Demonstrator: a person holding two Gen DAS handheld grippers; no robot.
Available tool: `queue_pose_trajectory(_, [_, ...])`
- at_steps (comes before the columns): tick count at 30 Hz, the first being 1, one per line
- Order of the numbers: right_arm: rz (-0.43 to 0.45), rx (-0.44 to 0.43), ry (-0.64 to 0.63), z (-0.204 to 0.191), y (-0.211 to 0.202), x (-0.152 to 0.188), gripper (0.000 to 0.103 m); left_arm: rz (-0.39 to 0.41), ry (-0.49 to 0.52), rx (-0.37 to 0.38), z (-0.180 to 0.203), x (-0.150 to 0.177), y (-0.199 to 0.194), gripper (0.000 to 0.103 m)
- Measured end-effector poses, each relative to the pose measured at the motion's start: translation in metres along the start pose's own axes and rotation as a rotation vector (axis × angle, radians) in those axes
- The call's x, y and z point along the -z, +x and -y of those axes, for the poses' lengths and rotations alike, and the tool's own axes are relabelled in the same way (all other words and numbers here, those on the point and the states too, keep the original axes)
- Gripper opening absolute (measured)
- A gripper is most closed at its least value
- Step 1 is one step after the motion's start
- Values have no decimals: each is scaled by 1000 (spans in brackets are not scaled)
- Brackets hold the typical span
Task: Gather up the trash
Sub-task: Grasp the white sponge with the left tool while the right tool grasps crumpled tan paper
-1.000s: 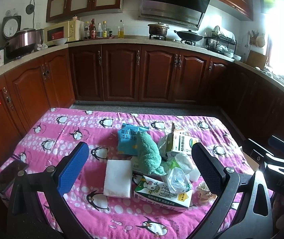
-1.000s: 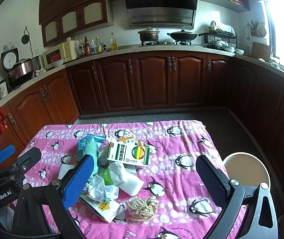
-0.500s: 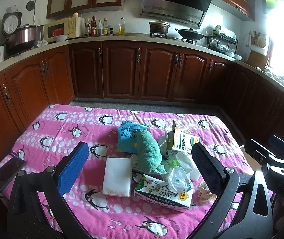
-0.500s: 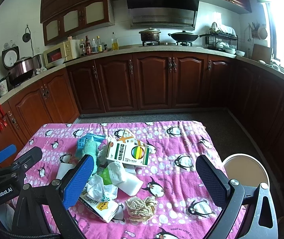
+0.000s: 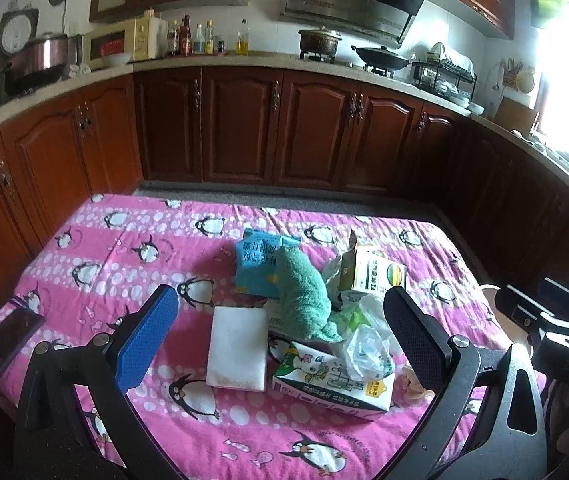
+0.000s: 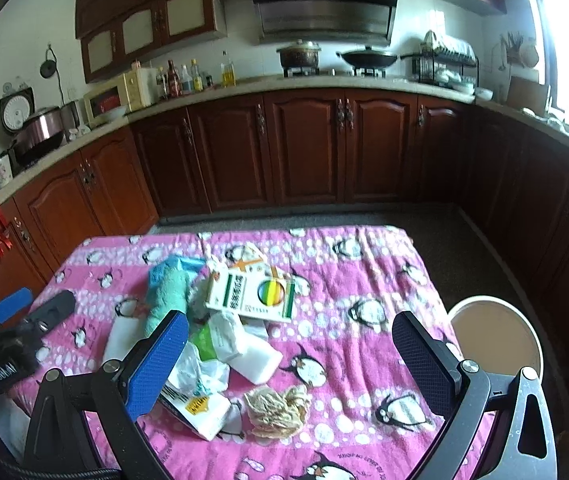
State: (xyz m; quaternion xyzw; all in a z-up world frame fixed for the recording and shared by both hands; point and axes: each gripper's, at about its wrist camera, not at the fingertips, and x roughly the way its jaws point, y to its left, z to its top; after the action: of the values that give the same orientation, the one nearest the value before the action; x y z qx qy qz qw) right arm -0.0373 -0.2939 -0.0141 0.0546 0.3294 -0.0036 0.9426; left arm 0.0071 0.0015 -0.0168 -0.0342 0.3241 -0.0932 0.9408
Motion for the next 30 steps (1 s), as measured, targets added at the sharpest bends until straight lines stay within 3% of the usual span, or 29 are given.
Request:
queue_pose_trajectory(11, [-207, -68, -33, 15, 44, 21, 101, -179, 18, 16, -47, 24, 36, 102])
queue_pose_trajectory(17, [-261, -101, -22, 20, 60, 33, 101, -293, -34, 35, -70, 38, 65, 102])
queue_pose_trajectory(22, [-314, -107, -53, 16, 71, 41, 101, -353, -24, 31, -65, 41, 90, 102])
queue_pose_trajectory(29, [-387, -159, -59, 12, 88, 53, 88, -406, 28, 14, -50, 39, 122, 102])
queue_pose_trajectory(30, [-395, -159, -64, 11, 91, 55, 83, -423, 39, 12, -48, 39, 127, 96])
